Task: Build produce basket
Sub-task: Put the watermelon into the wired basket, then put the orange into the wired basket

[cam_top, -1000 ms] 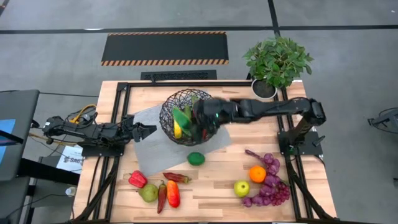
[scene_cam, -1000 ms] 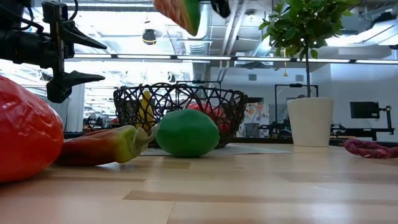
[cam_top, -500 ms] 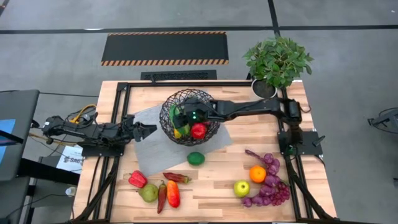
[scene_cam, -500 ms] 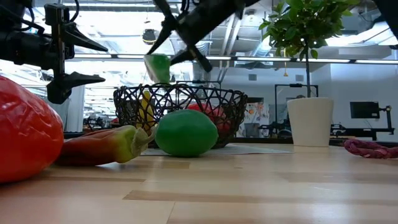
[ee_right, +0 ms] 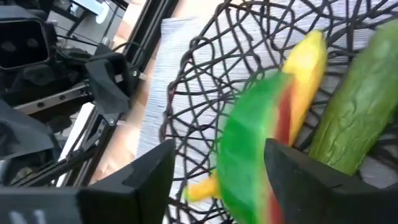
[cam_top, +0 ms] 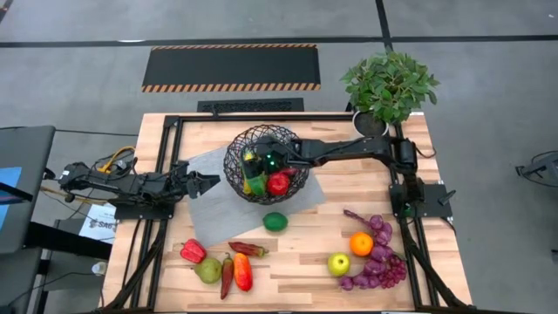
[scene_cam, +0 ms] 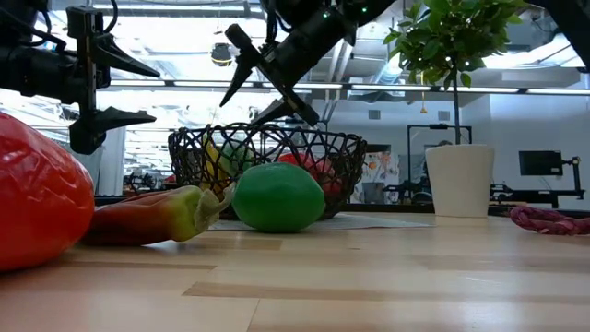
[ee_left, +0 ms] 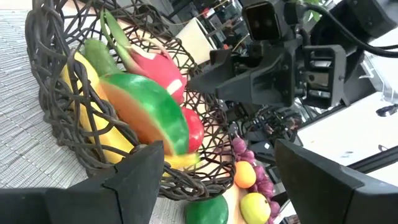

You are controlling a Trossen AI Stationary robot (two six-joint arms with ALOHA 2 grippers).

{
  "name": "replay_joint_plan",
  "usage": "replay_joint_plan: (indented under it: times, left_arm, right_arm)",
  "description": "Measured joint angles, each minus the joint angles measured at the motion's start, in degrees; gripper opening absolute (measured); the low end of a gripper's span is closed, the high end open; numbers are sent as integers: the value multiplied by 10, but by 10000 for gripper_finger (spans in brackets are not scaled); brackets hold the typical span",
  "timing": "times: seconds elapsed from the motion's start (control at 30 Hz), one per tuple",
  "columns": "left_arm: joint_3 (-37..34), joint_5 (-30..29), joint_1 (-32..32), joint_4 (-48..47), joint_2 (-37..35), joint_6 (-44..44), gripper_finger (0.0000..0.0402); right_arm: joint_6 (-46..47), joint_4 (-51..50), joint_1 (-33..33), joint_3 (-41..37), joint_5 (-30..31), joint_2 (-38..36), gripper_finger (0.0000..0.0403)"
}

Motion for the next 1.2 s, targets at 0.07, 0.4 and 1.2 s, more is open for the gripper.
replay_joint_plan:
  times: [0.07,0.4,1.2]
  left_arm:
    - [0,0,0,0,0,0,289]
    - [0,0,0,0,0,0,289]
    - [0,-4,0,0,1,3,289]
  right_arm:
    - [-9,-1,-5,0,-8,-4,277]
    - [-151,-162,12,0,-147,-128,281]
    - [186,-669,392,-85,-4,-204,297]
